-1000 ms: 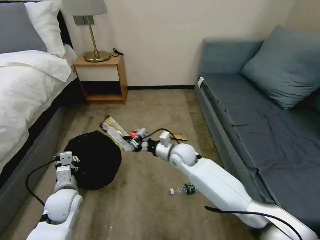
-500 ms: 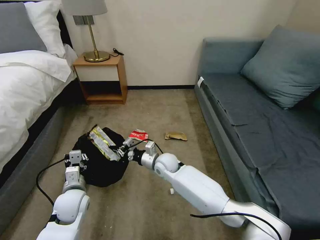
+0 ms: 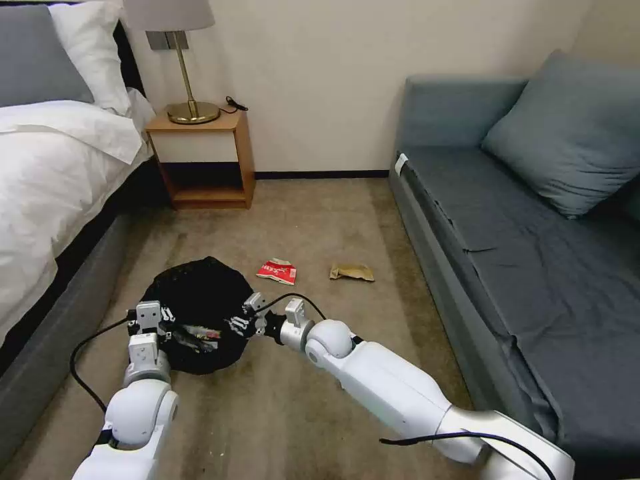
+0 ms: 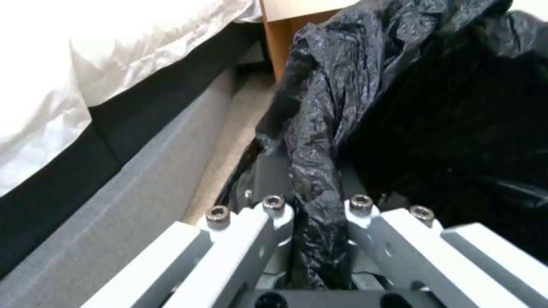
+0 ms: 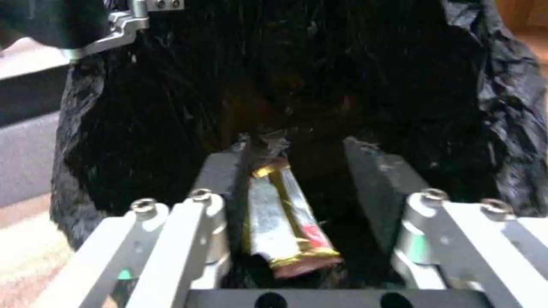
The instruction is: Pick up the trash bin, then pick up the garbage on the floor and place it into the trash bin.
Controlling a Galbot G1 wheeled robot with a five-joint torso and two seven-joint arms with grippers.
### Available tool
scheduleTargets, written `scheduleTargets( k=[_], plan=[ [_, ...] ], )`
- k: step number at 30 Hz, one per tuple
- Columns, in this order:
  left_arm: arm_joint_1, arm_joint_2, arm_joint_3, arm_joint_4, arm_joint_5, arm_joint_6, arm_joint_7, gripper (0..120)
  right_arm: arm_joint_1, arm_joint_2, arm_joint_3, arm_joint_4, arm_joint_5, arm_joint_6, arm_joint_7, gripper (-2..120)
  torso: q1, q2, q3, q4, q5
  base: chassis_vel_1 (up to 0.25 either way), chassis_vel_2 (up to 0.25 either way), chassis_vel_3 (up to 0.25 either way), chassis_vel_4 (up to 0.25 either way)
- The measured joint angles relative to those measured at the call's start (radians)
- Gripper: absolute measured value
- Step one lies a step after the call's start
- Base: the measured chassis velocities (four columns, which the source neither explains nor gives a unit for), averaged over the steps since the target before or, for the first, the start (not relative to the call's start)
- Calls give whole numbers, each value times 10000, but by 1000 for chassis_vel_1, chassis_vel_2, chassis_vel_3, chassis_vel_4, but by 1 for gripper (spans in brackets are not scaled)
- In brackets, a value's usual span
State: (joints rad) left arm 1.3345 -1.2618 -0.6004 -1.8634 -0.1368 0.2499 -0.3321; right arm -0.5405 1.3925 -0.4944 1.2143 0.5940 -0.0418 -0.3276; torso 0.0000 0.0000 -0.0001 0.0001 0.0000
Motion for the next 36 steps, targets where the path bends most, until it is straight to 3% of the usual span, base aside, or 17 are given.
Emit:
scheduleTargets(
  k=[2,4,5,8,10,12,14,18,26,36],
  plan=[
    [-7,40,-74,53,-9,-34,-9,4,22,-493,-93,524,-34,-216,106,58,0,0,0,0,1,0,0,0,0],
    [-8,61,-98,71,-9,-43,-12,4,35,-645,-112,644,-25,-301,108,60,0,0,0,0,2,0,0,0,0],
    [-11,92,-152,167,15,-117,-17,4,68,-1112,-175,979,115,-602,81,68,0,0,0,0,2,0,0,0,0],
    [-23,82,-188,326,99,-220,-21,4,71,-1711,-298,1263,295,-830,12,73,0,0,0,1,4,0,0,0,0],
    [-32,-17,-252,531,192,-292,-31,4,-8,-2971,-504,1561,282,-1019,-233,85,0,0,0,-3,0,0,0,0,0],
    [-27,-50,-264,550,198,-292,-31,4,-30,-3230,-563,1601,233,-1032,-290,88,0,-1,0,-5,1,0,0,0,0],
    [28,-192,-314,589,232,-290,-45,4,-156,-4144,-943,1617,-110,-1028,-584,98,0,-1,0,-9,3,0,0,0,0],
    [100,-267,-381,620,304,-336,-55,4,-376,-4743,-1288,1439,-488,-896,-843,100,-1,0,0,-3,3,0,0,0,0],
    [188,-286,-546,925,406,-675,-27,4,-804,-4781,-1339,657,-889,-690,-1046,100,-1,0,0,-2,2,0,0,0,0],
    [550,-372,-491,73,226,-549,23,4,-584,-4342,-1340,-1559,-2209,-339,-1214,100,-1,0,1,-2,0,0,0,0,0]
  ],
)
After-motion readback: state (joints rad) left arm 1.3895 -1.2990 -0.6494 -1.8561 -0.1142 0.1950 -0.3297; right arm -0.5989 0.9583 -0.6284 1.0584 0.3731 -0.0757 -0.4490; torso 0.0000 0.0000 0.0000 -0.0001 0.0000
